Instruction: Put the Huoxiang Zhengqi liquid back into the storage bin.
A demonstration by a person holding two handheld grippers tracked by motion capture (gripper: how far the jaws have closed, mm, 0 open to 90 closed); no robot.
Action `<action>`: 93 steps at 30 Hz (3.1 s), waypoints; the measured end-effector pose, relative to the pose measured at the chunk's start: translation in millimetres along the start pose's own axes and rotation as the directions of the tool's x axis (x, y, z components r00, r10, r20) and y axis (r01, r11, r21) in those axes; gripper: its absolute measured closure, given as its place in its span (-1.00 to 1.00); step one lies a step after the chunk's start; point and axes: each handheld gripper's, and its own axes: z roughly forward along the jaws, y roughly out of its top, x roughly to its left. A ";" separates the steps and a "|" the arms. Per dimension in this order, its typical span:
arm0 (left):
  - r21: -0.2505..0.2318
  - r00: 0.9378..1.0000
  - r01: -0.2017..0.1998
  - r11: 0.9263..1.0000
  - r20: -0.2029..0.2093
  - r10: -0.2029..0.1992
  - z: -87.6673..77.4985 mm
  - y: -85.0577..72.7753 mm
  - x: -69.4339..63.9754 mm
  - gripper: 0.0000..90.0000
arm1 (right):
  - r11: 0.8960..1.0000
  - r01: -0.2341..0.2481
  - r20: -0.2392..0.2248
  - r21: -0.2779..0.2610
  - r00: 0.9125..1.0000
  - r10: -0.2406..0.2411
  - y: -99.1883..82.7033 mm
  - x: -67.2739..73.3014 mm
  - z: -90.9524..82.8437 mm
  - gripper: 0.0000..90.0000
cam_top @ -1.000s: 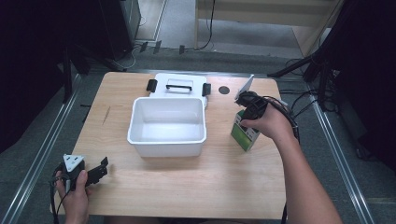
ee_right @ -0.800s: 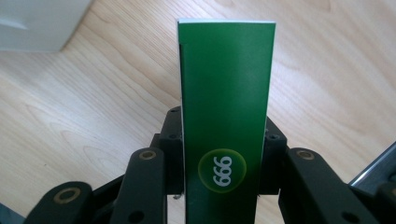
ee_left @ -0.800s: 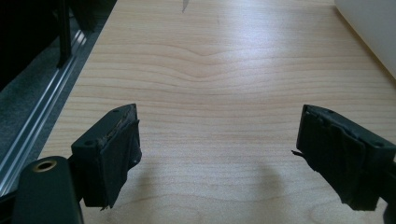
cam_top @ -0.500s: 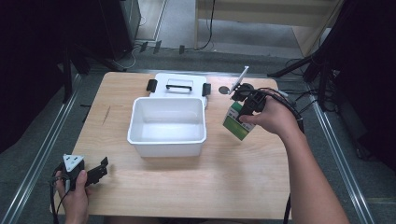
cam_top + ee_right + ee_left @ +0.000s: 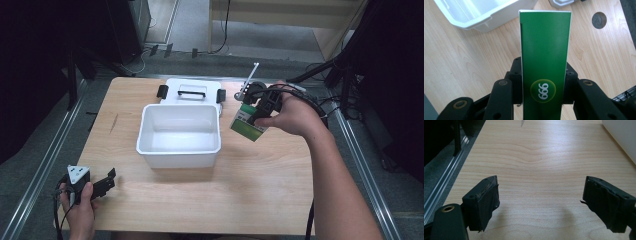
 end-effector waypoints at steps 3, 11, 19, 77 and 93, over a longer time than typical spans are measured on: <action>-0.001 1.000 0.004 1.000 0.002 -0.004 0.0 0.0 0.2 -0.68 | 1.000 0.027 0.001 -0.006 1.000 -0.027 4.5 2.4 -4.6 0.42; -0.004 1.000 0.007 1.000 0.005 -0.007 0.2 0.0 0.7 -0.68 | 0.996 0.091 0.023 -0.012 0.996 -0.091 19.3 6.2 -22.2 0.42; -0.002 1.000 0.012 1.000 0.009 -0.012 0.1 0.1 1.0 -0.68 | 0.977 0.209 0.038 -0.041 0.978 -0.207 32.5 12.2 -38.1 0.42; 0.004 0.999 0.025 1.000 0.020 -0.025 0.5 0.9 3.2 -0.68 | 0.862 0.507 -0.063 -0.004 0.860 -0.506 118.4 56.7 15.1 0.42; 0.005 0.999 0.027 1.000 0.022 -0.027 0.6 1.0 3.4 -0.68 | 0.858 0.513 -0.082 0.003 0.856 -0.511 118.0 55.9 54.9 0.42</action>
